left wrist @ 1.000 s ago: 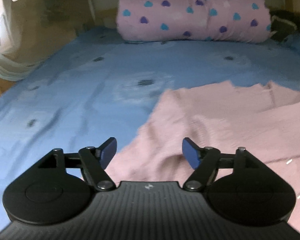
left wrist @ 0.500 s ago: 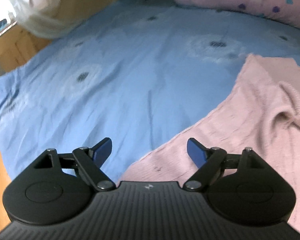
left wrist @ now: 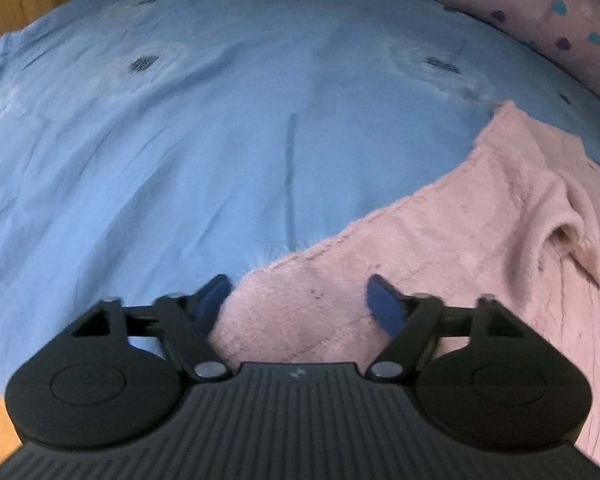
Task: Fold small clothes
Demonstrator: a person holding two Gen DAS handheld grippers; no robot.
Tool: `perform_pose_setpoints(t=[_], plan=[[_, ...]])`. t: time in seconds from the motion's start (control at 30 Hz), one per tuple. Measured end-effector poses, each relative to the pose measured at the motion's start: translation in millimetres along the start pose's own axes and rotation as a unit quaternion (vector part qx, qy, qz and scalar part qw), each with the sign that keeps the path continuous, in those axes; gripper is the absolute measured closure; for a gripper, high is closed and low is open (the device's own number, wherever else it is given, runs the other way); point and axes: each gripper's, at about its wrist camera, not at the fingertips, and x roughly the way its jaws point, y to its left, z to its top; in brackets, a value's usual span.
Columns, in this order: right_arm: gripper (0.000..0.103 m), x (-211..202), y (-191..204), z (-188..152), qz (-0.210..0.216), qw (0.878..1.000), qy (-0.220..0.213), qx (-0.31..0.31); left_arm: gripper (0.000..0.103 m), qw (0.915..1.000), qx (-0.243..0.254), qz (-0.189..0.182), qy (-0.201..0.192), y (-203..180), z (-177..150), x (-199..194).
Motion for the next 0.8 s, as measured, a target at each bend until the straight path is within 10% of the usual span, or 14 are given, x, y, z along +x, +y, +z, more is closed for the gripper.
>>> perform_pose_setpoints(t=[0.17,0.43,0.57,0.8], plan=[[0.039,-0.2,-0.6,0.2,0.000,1.000,-0.001,0.002,0.048,0.9997,0.021,0.002,-0.008,-13.0,-2.8,-5.2],[0.039,1.6,-4.3,0.8,-0.005,1.000,0.001,0.013,0.040,0.9992,0.033,0.015,-0.016,-20.4,-4.1,4.1],[0.039,-1.9,-8.0,1.6,0.005,1.000,-0.003,0.027,0.075,0.9984,0.042,0.017,-0.033,-28.7,-3.5,-4.2],[0.039,-2.4,-7.3,1.3,0.009,1.000,-0.005,0.026,0.084,0.9952,0.011,-0.016,-0.096,-29.1,12.5,-45.0]])
